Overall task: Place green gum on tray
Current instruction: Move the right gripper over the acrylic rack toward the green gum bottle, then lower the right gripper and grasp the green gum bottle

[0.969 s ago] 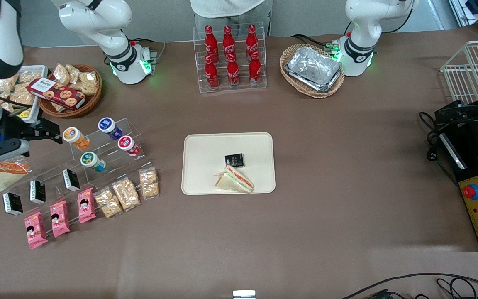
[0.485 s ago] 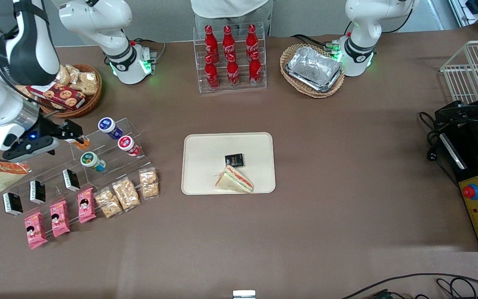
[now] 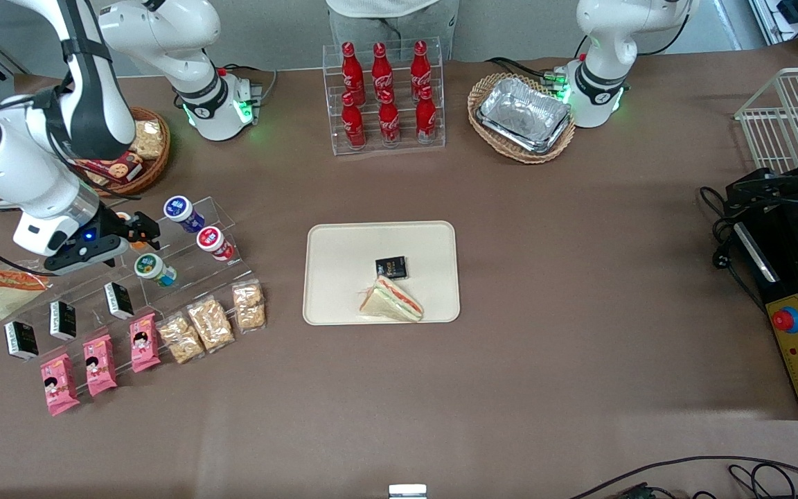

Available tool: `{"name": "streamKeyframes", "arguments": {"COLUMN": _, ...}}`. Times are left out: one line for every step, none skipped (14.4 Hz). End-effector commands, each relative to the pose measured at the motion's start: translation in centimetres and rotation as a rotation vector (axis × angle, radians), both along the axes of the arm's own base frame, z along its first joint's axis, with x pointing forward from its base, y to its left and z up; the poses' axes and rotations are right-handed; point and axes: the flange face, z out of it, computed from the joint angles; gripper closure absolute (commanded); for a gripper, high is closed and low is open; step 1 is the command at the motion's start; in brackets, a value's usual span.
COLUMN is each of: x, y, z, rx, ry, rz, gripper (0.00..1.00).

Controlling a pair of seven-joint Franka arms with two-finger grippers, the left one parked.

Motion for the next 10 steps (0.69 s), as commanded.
{"name": "streamKeyframes", "arguments": {"x": 0.5, "y": -2.2, "z": -2.9, "rx": -0.028, "ry": -0.028, "rz": 0.039, "gripper": 0.00}}
{"name": "streamKeyframes", "arguments": {"x": 0.6, "y": -2.3, "z": -3.7, "rx": -0.031, "ry": -0.036, "rz": 0.050, "gripper": 0.00}}
{"name": "streamKeyframes", "arguments": {"x": 0.5, "y": -2.3, "z": -4.5, "rx": -0.032, "ry": -0.039, "rz": 0.050, "gripper": 0.00}}
{"name": "streamKeyframes", "arguments": {"x": 0.4, "y": -2.3, "z": -5.4, "rx": -0.034, "ry": -0.048, "rz": 0.050, "gripper": 0.00}}
{"name": "streamKeyframes", "arguments": {"x": 0.2, "y": -2.4, "z": -6.2, "rx": -0.037, "ry": -0.060, "rz": 0.049, "gripper": 0.00}}
{"name": "streamKeyframes", "arguments": {"x": -0.1, "y": -2.2, "z": -7.0, "rx": -0.037, "ry": -0.066, "rz": 0.048, "gripper": 0.00}}
{"name": "streamKeyframes", "arguments": {"x": -0.5, "y": -2.1, "z": -7.9, "rx": -0.037, "ry": -0.069, "rz": 0.042, "gripper": 0.00}}
{"name": "streamKeyframes", "arguments": {"x": -0.8, "y": -2.1, "z": -8.4, "rx": -0.038, "ry": -0.076, "rz": 0.040, "gripper": 0.00}}
{"name": "streamKeyframes", "arguments": {"x": -0.9, "y": -2.1, "z": -8.7, "rx": -0.037, "ry": -0.079, "rz": 0.039, "gripper": 0.00}}
{"name": "streamKeyframes", "arguments": {"x": -1.0, "y": -2.1, "z": -8.9, "rx": -0.037, "ry": -0.076, "rz": 0.039, "gripper": 0.00}}
